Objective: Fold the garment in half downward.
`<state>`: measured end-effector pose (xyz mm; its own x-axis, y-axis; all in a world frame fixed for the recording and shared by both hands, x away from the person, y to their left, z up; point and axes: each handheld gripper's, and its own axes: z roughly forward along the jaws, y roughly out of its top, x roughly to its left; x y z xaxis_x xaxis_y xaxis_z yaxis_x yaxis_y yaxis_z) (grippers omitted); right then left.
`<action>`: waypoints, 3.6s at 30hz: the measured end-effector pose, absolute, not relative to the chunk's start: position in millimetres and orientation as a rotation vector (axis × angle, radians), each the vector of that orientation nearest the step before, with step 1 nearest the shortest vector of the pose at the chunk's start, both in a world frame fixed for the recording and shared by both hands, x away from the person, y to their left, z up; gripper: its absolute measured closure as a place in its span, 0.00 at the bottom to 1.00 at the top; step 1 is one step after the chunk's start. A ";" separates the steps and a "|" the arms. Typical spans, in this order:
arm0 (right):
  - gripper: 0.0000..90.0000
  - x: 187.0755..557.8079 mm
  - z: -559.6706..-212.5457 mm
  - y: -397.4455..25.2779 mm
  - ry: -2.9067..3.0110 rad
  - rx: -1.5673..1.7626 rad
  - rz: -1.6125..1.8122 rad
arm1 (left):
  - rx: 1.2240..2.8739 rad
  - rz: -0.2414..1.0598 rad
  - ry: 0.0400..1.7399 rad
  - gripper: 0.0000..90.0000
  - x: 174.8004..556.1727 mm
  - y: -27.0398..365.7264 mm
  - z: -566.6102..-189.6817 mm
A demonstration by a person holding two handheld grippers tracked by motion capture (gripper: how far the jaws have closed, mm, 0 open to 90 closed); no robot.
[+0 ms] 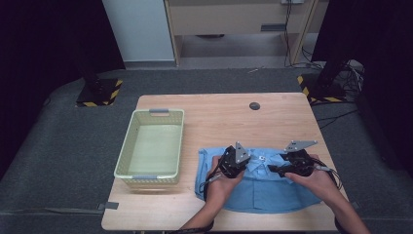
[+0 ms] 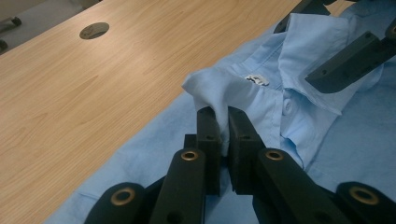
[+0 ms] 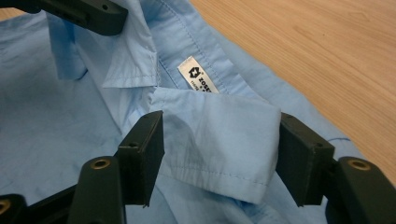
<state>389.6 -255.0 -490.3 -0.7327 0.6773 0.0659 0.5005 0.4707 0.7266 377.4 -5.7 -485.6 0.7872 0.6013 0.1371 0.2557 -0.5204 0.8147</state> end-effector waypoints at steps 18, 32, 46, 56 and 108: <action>0.28 383.5 -476.7 -258.2 2.560 1.031 1.046 | 2.106 0.543 0.564 0.95 353.9 -3.8 -478.6; 0.22 384.2 -487.4 -260.9 2.633 1.063 1.037 | 2.097 0.541 0.556 0.95 346.1 -0.3 -481.1; 0.73 367.8 -483.7 -253.6 2.647 0.905 1.020 | 2.109 0.499 0.565 0.92 341.3 3.6 -486.8; 0.85 338.4 -480.2 -248.9 2.566 0.776 1.008 | 2.159 0.459 0.616 0.44 341.1 10.3 -497.9; 0.94 325.2 -502.7 -219.6 2.627 0.671 0.882 | 2.213 0.376 0.587 0.65 333.9 10.2 -520.5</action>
<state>325.2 -219.6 -502.7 -0.8497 0.5132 -0.1210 0.3363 0.7042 0.6252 333.9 10.2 -520.5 0.8480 0.5247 0.0748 0.2873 -0.5737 0.7670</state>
